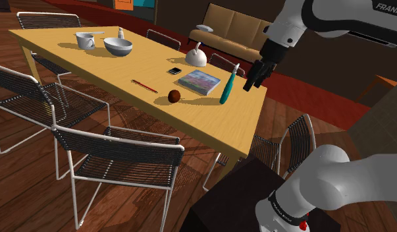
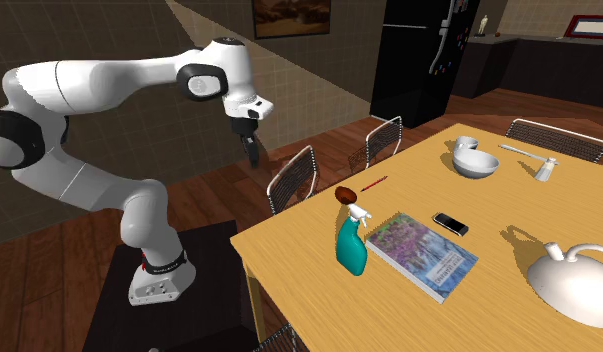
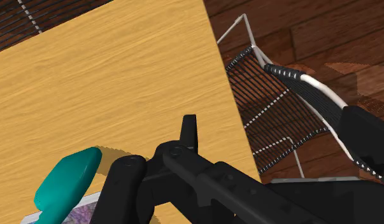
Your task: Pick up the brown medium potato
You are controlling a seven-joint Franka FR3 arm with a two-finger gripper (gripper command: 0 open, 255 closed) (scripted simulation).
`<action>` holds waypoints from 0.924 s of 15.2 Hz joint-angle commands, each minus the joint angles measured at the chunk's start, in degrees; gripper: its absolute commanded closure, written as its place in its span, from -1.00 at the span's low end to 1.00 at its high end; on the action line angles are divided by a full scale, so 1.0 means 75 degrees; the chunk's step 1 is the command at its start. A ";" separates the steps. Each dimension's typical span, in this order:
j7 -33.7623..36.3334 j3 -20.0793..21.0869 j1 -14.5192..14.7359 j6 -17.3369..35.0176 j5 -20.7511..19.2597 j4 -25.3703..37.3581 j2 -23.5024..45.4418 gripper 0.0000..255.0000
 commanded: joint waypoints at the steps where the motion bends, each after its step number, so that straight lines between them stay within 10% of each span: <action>1: 0.0000 0.0000 0.0000 0.0000 0.0000 0.0000 0.0000 -1.00; 14: 0.3161 0.1413 -0.0463 0.2369 -0.0165 0.1034 0.3337 -1.00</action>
